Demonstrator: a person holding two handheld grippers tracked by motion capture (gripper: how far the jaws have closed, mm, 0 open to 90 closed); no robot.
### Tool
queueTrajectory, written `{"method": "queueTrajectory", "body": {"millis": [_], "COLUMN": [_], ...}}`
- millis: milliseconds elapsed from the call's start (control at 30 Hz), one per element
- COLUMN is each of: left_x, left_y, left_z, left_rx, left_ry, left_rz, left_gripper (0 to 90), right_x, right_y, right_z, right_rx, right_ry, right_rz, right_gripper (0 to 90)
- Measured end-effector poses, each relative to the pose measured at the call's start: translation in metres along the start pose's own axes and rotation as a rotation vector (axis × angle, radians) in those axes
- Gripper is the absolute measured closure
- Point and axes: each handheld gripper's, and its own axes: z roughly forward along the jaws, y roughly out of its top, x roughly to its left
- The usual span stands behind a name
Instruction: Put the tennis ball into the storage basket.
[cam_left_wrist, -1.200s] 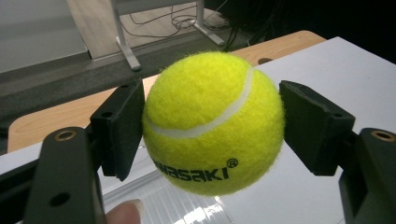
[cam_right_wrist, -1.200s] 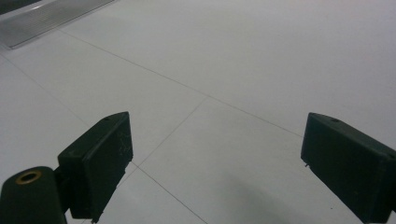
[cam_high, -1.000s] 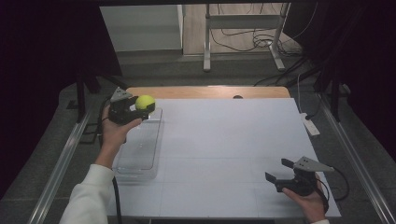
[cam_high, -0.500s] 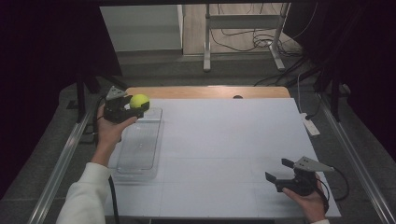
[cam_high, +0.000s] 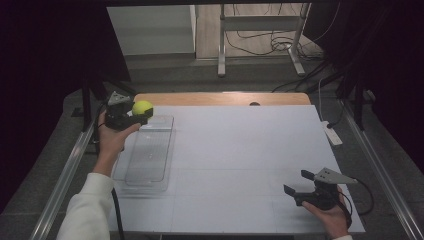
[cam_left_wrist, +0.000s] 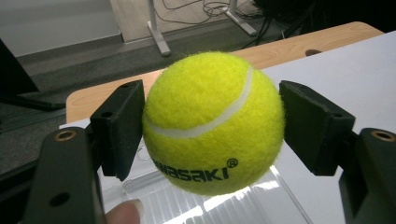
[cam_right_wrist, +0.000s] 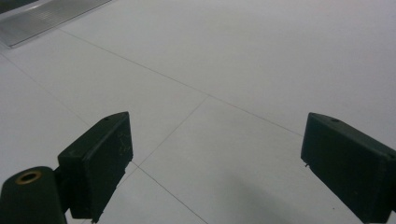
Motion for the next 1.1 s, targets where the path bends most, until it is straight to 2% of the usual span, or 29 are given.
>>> {"method": "queueTrajectory", "body": {"millis": [533, 867, 1100], "left_x": [0.013, 0.022, 0.023], "left_y": [-0.003, -0.007, -0.01], "left_z": [0.002, 0.012, 0.019], "left_rx": [0.041, 0.092, 0.126], "left_ry": [0.039, 0.066, 0.073], "left_rz": [-0.002, -0.012, -0.012], "left_gripper": [27.0, 27.0, 27.0], "right_x": [0.0, 0.001, 0.001], "right_y": [0.0, 0.0, 0.0], "right_z": [0.001, 0.002, 0.002], "right_rx": [0.003, 0.007, 0.008], "right_ry": [0.003, 0.004, 0.005], "right_rz": [-0.003, -0.002, -0.005], "right_gripper": [9.2, 9.2, 9.2]}}
